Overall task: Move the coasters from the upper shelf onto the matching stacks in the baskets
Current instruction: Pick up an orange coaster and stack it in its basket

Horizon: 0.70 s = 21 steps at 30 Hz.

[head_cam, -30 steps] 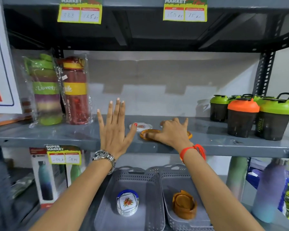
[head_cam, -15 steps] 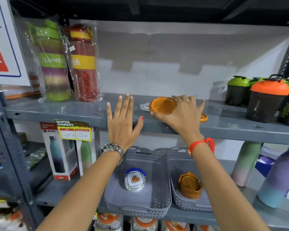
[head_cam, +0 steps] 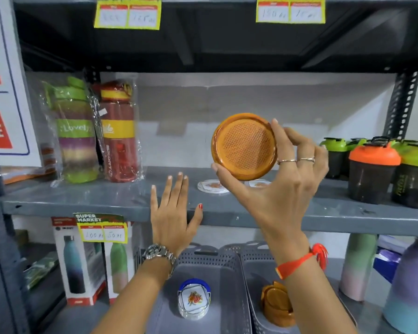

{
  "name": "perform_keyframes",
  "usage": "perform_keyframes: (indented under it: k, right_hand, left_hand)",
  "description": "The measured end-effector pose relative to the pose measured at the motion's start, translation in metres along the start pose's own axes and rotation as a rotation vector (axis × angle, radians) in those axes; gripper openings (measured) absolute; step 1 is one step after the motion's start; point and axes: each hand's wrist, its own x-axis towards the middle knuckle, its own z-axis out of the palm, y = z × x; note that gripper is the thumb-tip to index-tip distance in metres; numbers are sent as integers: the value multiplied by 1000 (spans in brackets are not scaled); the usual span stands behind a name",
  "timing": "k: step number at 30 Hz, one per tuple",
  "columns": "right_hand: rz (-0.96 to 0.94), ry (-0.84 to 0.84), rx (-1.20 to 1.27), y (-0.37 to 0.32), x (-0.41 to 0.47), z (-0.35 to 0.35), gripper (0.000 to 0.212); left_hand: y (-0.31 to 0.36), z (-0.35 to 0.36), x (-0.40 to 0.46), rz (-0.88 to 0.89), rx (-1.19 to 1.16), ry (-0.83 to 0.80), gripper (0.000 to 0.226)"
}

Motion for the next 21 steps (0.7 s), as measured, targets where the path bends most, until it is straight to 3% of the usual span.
perform_keyframes:
  k: [9, 21]
  right_hand:
    - [-7, -31, 13, -7, 4, -17, 89]
    - [155, -417, 101, 25, -80, -24, 88]
  left_hand:
    - [2, -3, -2, -10, -17, -18, 67]
    - [18, -2, -19, 143, -67, -120, 77]
